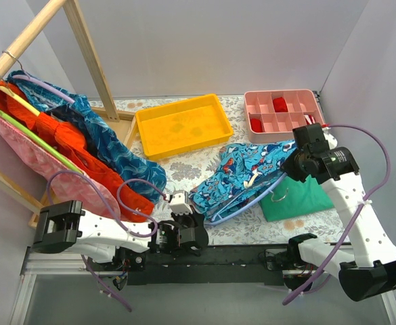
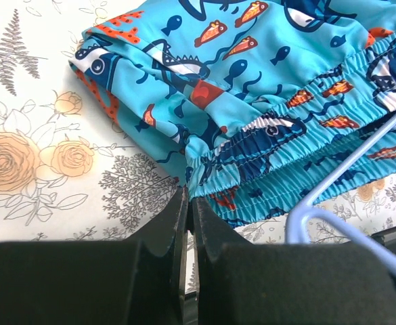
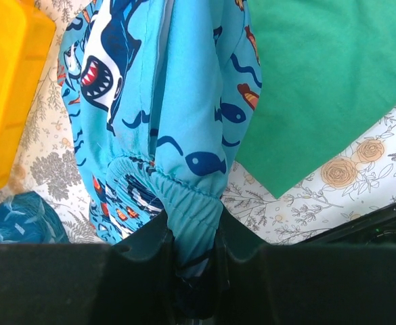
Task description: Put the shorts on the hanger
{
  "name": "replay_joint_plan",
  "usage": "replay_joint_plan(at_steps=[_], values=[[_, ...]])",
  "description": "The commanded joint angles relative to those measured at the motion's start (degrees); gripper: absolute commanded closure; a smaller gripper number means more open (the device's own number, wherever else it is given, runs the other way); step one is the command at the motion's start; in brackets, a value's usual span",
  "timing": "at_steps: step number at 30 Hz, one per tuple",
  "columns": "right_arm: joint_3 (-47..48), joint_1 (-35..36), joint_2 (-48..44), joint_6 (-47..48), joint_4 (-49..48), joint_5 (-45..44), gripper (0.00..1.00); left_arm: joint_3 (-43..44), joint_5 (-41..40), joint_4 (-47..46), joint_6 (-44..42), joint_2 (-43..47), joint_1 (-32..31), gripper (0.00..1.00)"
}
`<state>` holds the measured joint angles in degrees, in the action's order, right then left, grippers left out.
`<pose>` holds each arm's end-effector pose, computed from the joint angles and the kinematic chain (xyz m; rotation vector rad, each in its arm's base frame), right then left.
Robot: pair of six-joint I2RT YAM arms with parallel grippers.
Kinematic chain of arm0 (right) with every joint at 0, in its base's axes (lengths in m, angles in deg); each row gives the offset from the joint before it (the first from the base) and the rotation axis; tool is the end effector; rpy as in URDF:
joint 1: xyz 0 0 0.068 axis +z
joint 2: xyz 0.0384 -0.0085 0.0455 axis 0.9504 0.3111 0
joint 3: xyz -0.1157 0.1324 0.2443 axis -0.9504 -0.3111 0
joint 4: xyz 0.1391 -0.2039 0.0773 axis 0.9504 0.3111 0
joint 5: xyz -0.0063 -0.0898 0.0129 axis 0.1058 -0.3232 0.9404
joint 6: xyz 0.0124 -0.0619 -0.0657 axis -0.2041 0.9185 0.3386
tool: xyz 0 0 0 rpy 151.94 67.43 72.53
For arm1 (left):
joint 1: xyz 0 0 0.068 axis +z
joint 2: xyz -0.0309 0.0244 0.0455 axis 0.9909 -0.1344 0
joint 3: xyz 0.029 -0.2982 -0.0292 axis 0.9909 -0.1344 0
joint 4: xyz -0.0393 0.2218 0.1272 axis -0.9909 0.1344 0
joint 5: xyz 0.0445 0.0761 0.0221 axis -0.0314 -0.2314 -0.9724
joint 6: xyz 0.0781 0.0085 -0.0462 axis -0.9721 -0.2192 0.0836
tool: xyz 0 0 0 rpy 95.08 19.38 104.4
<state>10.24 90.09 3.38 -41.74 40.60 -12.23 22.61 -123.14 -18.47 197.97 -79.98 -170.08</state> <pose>0.1873 0.0357 0.3497 0.8851 2.2892 0.1753 0.0751 -0.2350 0.1869 -0.8719 2.0196 -0.9400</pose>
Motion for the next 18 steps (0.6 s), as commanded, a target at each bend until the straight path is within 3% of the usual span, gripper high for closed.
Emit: replay_joint_plan(at_steps=[1,12,18], values=[[6.40,-5.38,0.35,-0.68,-5.12,-3.87,0.99,-2.09,-1.97,12.73,16.87,1.49,-0.96,1.00],[7.11,-8.64,2.46,0.47,-6.17,-3.51,0.99,-2.10,-2.32,17.38,19.95,3.77,-2.89,1.00],[5.00,-8.99,1.76,-0.50,-7.14,-5.00,0.99,-0.08,-2.58,17.65,17.15,4.82,-4.82,1.00]])
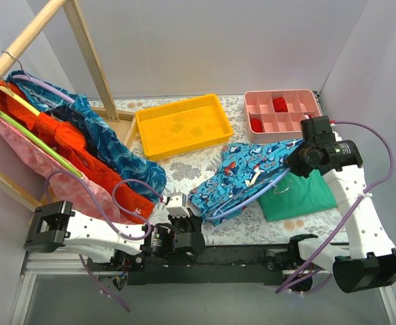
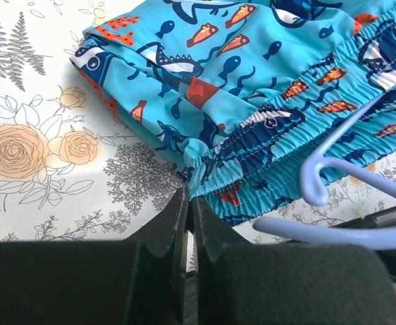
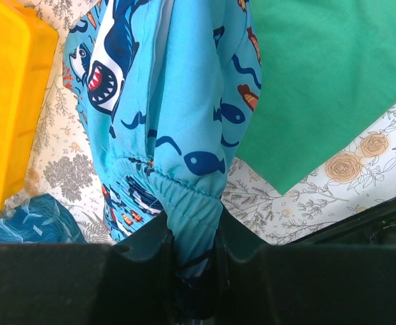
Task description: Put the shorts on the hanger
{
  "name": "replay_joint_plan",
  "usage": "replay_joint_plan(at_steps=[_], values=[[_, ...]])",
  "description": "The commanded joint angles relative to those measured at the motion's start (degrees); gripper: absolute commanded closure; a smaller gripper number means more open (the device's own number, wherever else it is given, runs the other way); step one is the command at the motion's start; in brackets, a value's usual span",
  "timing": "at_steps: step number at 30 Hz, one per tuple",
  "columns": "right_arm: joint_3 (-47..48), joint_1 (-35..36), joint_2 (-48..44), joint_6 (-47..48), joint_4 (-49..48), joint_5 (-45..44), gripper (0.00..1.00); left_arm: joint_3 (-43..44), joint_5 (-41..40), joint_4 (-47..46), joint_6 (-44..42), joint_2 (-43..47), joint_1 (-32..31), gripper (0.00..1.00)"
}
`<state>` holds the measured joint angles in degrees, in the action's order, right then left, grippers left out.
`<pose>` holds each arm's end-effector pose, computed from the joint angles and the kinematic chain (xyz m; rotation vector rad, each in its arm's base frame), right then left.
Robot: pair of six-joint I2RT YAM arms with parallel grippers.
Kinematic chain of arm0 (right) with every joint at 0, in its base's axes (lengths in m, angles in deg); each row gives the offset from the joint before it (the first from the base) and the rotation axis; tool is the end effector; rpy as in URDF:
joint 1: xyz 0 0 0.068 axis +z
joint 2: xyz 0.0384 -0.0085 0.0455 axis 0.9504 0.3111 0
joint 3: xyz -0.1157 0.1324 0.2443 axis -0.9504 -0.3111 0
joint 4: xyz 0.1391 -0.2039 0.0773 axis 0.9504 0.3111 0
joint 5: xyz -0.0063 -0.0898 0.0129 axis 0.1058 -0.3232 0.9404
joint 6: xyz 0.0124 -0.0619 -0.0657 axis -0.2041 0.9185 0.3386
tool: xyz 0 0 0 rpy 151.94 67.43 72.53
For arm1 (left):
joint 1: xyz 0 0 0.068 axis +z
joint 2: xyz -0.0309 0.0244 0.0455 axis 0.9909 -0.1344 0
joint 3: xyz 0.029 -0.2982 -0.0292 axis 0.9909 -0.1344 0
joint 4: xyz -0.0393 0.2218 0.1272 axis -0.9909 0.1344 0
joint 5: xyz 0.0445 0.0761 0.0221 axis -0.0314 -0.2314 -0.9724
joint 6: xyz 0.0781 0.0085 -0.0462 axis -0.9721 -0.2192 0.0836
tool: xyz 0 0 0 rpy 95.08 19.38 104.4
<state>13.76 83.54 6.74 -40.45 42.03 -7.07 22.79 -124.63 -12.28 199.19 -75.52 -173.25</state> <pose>0.2016 0.0238 0.3550 0.9731 2.3114 0.1982 0.0636 -0.2218 0.1977 -0.8301 2.0294 -0.9493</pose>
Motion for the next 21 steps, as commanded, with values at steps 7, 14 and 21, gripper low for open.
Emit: replay_joint_plan(at_steps=[7,14,21], values=[[-0.45,-2.52,-1.96,-3.19,-9.61,-12.79,0.99,1.42,-1.27,12.34,14.61,2.39,-3.94,1.00],[-0.27,-2.52,-0.82,-4.77,-9.53,-12.98,0.99,5.71,-0.83,12.61,9.52,4.41,-6.05,1.00],[-0.72,1.94,-0.73,-8.55,-9.62,-10.69,0.99,13.45,1.36,4.26,-6.39,3.71,-6.75,1.00]])
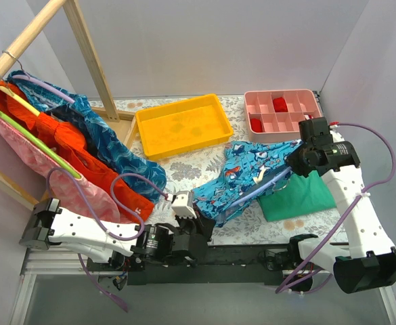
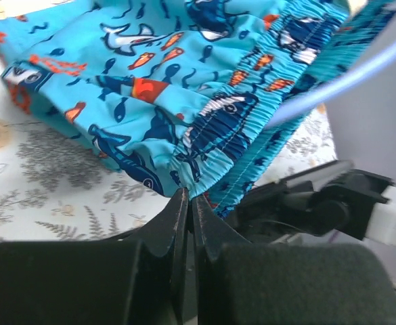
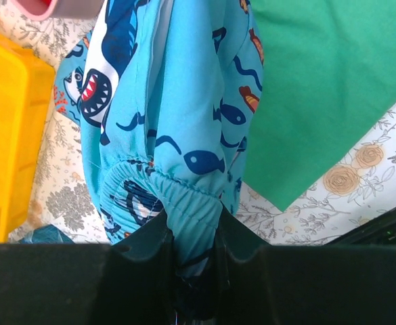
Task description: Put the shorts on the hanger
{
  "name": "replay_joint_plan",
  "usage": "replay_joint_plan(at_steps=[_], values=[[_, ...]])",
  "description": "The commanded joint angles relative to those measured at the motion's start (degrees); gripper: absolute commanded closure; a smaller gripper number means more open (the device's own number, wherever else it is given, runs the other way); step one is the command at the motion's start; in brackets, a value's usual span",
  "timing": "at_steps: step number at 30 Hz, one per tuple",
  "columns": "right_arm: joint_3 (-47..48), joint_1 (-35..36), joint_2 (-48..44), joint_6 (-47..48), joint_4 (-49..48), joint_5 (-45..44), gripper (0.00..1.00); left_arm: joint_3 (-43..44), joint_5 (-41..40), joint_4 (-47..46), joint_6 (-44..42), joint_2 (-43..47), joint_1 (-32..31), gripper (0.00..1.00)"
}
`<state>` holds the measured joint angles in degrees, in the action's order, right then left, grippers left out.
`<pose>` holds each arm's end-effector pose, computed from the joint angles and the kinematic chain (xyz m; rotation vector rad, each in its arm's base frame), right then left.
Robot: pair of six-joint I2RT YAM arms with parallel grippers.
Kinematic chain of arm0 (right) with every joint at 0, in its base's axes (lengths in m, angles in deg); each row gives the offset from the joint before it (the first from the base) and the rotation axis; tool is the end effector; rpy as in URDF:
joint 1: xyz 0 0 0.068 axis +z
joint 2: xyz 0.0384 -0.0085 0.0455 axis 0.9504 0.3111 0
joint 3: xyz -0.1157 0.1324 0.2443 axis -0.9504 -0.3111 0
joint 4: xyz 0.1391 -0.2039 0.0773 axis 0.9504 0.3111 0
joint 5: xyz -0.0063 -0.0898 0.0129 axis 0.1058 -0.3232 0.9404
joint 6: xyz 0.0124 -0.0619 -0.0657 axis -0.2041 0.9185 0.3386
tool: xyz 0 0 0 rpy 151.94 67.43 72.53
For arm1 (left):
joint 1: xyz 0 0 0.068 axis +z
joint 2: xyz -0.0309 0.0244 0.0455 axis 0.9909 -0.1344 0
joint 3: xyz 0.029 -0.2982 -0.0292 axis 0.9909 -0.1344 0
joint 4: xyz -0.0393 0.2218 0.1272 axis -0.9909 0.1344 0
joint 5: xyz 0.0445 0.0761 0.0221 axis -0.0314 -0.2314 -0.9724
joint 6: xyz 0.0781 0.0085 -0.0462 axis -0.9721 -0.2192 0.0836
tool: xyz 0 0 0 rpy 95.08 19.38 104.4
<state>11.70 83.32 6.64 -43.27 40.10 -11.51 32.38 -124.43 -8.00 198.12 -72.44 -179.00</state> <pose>0.2050 0.0174 0.3482 1.0488 2.2428 0.1324 0.0392 -0.2408 0.2560 -0.7960 2.0516 -1.1535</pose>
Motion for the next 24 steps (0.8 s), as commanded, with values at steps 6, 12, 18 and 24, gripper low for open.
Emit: replay_joint_plan(at_steps=[6,12,18,24], values=[[3.97,12.36,1.13,-10.48,-5.32,-9.15,0.99,7.55,8.53,-4.86,-14.73,0.19,4.68,1.00],[2.22,13.08,2.10,-9.26,-5.40,-6.78,0.99,9.66,15.66,-5.03,-21.06,-0.17,9.71,0.96],[-1.03,13.08,-0.18,-7.14,-6.11,-3.09,0.99,12.56,20.49,-3.98,-27.47,-1.75,13.32,0.88],[-1.21,13.08,-0.62,-5.56,-5.50,1.29,0.99,15.47,25.24,-4.51,-34.41,-5.43,13.41,0.62]])
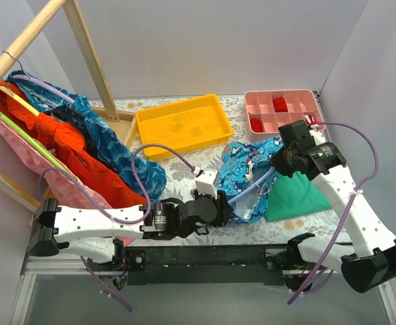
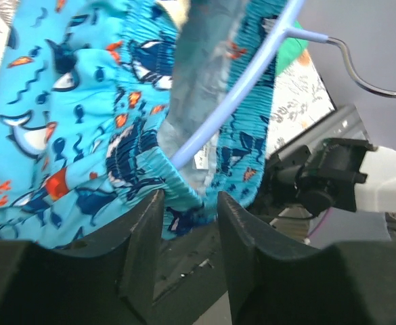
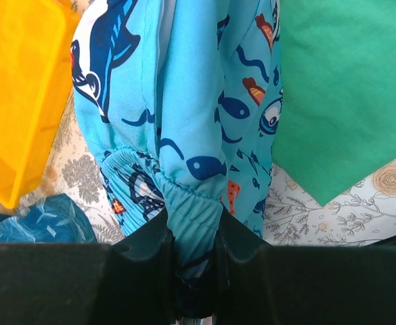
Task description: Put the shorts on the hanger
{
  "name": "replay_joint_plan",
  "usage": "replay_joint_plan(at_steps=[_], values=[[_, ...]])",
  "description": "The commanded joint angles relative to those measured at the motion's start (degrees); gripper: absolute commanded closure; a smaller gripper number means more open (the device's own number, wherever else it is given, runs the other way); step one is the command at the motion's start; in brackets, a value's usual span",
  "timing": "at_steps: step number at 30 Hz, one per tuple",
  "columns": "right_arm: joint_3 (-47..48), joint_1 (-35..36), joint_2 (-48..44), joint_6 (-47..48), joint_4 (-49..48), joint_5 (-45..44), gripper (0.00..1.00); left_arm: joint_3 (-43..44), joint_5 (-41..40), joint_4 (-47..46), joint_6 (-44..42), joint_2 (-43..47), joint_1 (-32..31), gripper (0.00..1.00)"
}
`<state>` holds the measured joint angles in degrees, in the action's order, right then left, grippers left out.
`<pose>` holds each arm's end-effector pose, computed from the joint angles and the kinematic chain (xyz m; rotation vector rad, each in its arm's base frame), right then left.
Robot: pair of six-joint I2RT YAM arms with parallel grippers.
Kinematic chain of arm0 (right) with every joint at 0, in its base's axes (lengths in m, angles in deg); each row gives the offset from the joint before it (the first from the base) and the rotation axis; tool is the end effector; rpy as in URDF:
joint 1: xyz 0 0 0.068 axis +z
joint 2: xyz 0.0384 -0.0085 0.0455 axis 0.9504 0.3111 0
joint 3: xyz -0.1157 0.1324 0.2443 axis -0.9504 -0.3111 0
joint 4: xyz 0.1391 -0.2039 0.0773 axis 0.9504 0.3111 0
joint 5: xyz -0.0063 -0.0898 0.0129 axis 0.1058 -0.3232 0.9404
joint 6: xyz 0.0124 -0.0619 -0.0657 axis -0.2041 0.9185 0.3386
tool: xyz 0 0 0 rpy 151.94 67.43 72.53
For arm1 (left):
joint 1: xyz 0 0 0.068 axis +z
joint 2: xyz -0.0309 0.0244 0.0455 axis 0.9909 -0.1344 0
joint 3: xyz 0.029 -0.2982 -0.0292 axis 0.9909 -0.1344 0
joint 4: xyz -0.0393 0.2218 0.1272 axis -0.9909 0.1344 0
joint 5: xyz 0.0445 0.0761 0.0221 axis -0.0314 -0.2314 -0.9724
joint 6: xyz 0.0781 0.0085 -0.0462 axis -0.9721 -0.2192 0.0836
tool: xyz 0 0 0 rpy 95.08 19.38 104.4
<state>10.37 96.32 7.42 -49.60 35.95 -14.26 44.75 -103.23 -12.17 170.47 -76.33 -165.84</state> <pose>0.2070 0.0641 0.3457 0.9277 2.2546 0.2588 0.0781 -0.2839 0.3091 -0.4464 2.2224 -1.1572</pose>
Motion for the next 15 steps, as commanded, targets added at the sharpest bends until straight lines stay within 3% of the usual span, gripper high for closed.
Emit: replay_joint_plan(at_steps=[1,4,12,15], values=[[0.12,0.07,-1.41,1.04,-1.52,4.76,0.99,3.36,4.66,-0.07,-7.47,-1.90,0.25,0.61],[-0.05,0.07,-1.76,1.92,-1.52,6.43,0.99,4.32,5.54,0.54,-9.93,-2.43,0.25,0.57],[-1.81,0.07,-3.60,6.48,-2.66,8.71,0.99,10.12,13.26,6.07,-20.57,-1.29,0.25,0.25],[-1.55,0.07,-3.61,7.98,-2.48,9.51,0.99,11.53,18.00,10.55,-22.86,-0.23,0.25,0.17]])
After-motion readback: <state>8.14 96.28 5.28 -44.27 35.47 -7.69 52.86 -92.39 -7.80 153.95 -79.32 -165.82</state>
